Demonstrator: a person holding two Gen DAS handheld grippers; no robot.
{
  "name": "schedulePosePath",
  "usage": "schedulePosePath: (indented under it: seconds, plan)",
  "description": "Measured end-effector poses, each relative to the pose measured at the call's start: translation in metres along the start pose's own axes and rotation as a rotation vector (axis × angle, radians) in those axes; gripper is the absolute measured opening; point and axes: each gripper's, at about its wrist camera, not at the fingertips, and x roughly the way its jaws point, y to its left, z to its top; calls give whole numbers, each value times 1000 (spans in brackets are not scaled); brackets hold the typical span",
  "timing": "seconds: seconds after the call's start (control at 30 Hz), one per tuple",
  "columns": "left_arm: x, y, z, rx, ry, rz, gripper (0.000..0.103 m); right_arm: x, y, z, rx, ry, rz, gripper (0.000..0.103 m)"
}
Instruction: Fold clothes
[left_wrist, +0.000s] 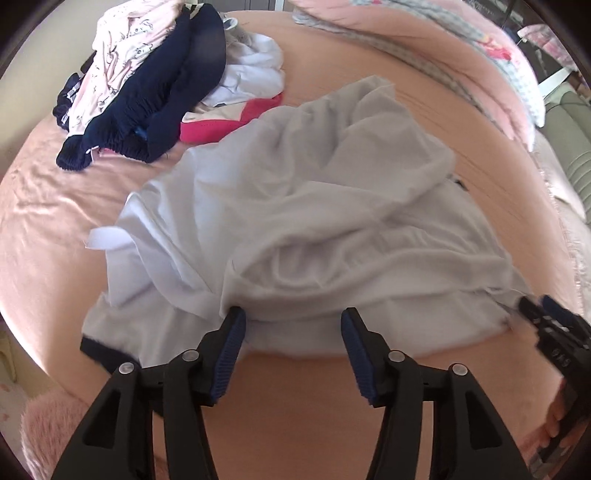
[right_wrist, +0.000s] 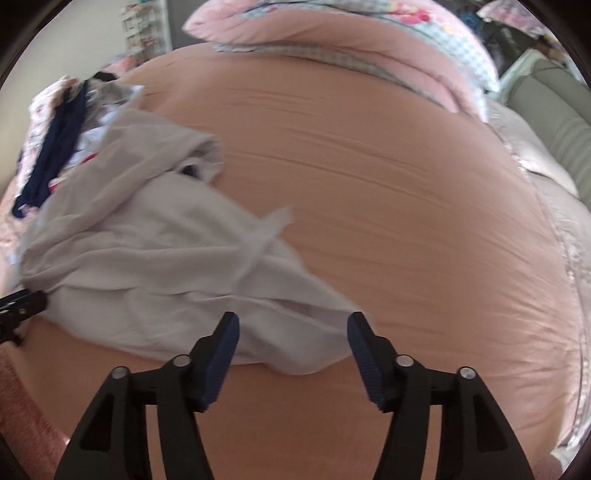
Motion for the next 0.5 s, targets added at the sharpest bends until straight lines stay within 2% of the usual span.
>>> schedulePosePath:
  seconds: [0.07, 0.1, 0.17, 0.2, 0.23, 0.27, 0.3, 0.33, 0.37, 0.4, 0.5]
  plan:
    - [7, -2, 3, 6, -11, 39, 52, 11, -16, 2, 63, 1, -49, 67]
    - [11, -2, 4, 8, -17, 58, 53, 20, -22, 2, 95, 19, -33, 67]
    - [18, -4, 7, 14, -28, 96, 53, 40, -29, -2, 140, 87, 62, 66]
    - [18, -6, 6, 30, -34, 109, 53, 40, -27, -3, 131, 83, 87, 60]
    - [16, -8, 3, 49, -39, 120, 49, 40, -25, -3, 116, 81, 118, 49]
    - [13, -9, 0, 60, -39, 116, 42, 37, -20, -3, 94, 87, 164, 23]
    - [10, -9, -2, 69, -37, 108, 37, 34, -16, -3, 83, 96, 212, 14]
    - [8, -10, -5, 77, -35, 99, 26, 30, -12, -3, 69, 102, 253, 8]
    - [5, -10, -7, 85, -33, 91, 9, 26, -6, -3, 48, 98, 270, 6]
    - [1, -12, -10, 100, -30, 63, 3, 21, -1, -4, 27, 83, 269, 5]
    - [-9, -24, -19, 137, 0, -79, 2, -2, 11, -10, -15, -1, 249, 4]
